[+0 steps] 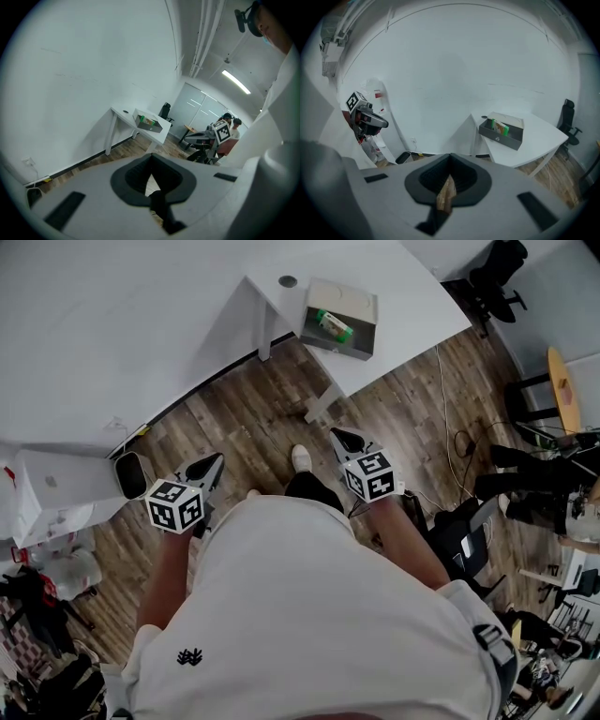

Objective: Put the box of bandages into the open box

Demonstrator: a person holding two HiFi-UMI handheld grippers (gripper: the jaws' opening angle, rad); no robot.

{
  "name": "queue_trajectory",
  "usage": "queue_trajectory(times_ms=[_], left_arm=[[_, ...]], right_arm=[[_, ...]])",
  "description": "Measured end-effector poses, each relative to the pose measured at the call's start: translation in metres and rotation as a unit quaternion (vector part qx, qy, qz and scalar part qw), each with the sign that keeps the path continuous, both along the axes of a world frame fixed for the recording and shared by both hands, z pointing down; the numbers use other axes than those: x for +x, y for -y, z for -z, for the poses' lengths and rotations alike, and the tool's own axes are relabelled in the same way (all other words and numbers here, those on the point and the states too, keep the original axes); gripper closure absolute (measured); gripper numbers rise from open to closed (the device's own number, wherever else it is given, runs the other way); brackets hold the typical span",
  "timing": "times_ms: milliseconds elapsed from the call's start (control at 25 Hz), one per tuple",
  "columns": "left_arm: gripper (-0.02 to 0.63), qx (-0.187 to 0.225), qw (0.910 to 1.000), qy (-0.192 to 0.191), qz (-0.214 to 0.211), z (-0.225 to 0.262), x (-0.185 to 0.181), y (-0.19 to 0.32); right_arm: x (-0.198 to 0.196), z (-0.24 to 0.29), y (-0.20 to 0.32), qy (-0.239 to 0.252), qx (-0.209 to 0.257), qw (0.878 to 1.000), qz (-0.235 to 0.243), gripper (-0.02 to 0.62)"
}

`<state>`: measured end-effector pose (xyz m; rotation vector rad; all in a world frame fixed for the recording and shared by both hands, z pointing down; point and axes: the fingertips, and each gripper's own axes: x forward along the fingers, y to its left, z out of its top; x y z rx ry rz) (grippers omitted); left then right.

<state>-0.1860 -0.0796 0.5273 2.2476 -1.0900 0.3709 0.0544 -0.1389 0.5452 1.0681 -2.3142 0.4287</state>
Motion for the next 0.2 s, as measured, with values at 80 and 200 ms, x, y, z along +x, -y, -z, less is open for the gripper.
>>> queue_trajectory(times_ms=[80, 200], left_arm=[[0.6, 0.001, 1.0, 0.0, 0.006, 0.002, 0.0, 0.007], [0.6, 0.004, 0.9999, 0.001, 0.01, 0.004, 0.005, 0.019]], right_arm=[[0.004, 0.0, 0.008, 0.0, 0.001, 1.0, 0.0, 0.588], [0.012, 0.002, 0.024, 0.001, 0.004, 1.0, -0.001, 0.588]])
